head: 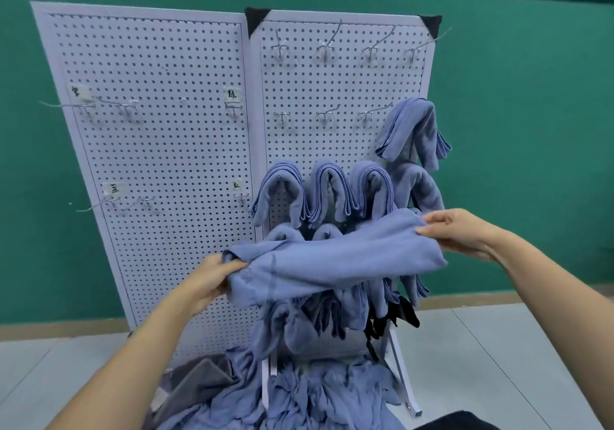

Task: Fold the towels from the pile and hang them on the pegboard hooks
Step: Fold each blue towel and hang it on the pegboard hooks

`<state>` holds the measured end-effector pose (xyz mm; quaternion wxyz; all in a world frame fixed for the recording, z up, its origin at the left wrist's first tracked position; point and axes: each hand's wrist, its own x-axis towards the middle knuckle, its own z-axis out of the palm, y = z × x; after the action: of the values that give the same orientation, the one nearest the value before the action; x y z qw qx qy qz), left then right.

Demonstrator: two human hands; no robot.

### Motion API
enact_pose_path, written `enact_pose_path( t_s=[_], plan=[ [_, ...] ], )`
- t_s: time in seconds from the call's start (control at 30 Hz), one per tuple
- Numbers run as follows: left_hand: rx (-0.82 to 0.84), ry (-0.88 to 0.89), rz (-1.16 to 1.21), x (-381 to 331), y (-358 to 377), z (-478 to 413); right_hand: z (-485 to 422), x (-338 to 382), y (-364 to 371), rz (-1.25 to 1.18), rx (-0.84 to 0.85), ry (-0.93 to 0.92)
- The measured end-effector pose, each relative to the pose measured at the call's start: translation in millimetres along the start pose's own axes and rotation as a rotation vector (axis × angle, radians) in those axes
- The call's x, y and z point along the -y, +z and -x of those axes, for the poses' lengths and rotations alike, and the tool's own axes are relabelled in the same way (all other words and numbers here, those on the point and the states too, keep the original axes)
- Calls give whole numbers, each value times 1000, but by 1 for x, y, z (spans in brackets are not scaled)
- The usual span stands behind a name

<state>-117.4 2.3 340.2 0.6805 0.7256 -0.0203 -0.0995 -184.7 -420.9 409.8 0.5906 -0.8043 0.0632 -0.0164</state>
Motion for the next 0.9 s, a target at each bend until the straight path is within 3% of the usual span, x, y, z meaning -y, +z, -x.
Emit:
enact_pose_path(
  t_s=[0.1,0.27,0.47,0.6,0.73,0.9],
  plan=[
    [-21,149,-90,-24,-13,-2,-1,5,6,-38,-9,-98],
    [9,351,5,-50,-32,3,-5,10,8,-114,-161,-283],
    [61,342,20,-50,-31,5,-8,4,19,-71,-199,-342],
    [-67,265,-48,-48,-21,-2,-9,10,26,-96,-212,-301],
    [-168,272,-201,-52,-1,-9,-14,17,26,163,-237,-293],
    [-171,237,-281,-70,19,-14,-25,38,4,375,-279,-216]
  ],
)
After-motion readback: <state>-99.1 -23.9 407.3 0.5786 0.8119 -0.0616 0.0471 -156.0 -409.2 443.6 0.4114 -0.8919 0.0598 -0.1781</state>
